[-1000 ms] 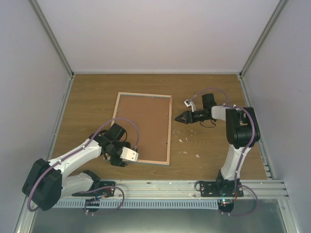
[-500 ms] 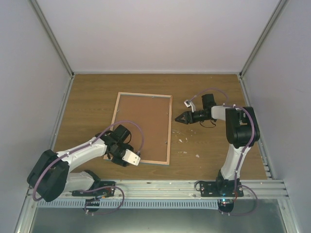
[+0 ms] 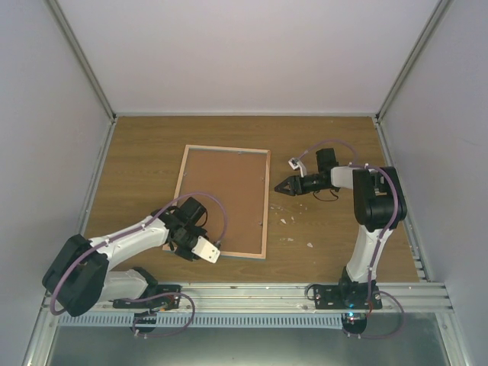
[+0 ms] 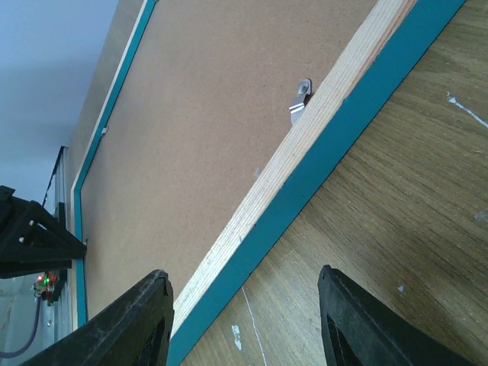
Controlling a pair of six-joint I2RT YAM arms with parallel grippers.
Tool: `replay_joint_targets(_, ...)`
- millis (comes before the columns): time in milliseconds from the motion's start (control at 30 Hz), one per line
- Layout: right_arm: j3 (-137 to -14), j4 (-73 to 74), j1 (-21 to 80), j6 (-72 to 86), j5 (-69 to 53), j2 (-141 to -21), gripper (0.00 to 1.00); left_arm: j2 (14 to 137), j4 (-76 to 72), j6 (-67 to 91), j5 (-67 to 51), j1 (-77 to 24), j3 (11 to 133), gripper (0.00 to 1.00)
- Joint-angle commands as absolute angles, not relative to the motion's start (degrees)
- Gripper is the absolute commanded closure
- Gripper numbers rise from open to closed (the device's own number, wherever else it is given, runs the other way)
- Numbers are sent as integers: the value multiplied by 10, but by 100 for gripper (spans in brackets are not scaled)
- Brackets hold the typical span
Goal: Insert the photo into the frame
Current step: Install the photo frame at the center of the board.
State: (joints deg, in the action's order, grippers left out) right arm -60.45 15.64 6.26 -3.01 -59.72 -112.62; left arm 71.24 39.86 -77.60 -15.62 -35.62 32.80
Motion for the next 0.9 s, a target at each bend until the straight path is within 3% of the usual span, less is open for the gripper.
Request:
replay_joint_targets(0,-618,163,63,-39,-607,-1137,46,719,389,-788,-139,-366,322,72)
replay_joint_targets(167,-620,165,63,-40,-607,-1139,46,719,383,-787,-136,-367,325,77)
replay_joint_targets(267,-619,165,63,-41,-608,-1135,46,717,384,-764,-147,-367,342,70)
replay_joint_targets(533,-615,161,58,-40,-610,-1128,46,738,386,-641,-214,-367,448,34)
replay_joint_targets(700,-607,150,58,-34,-613,-1131,48,796,346,-575,-255,-381,527,33)
replay_joint_targets(867,-607,137,56,-18,-621,-1149,56,887,332,-658,-239,-424,636,26)
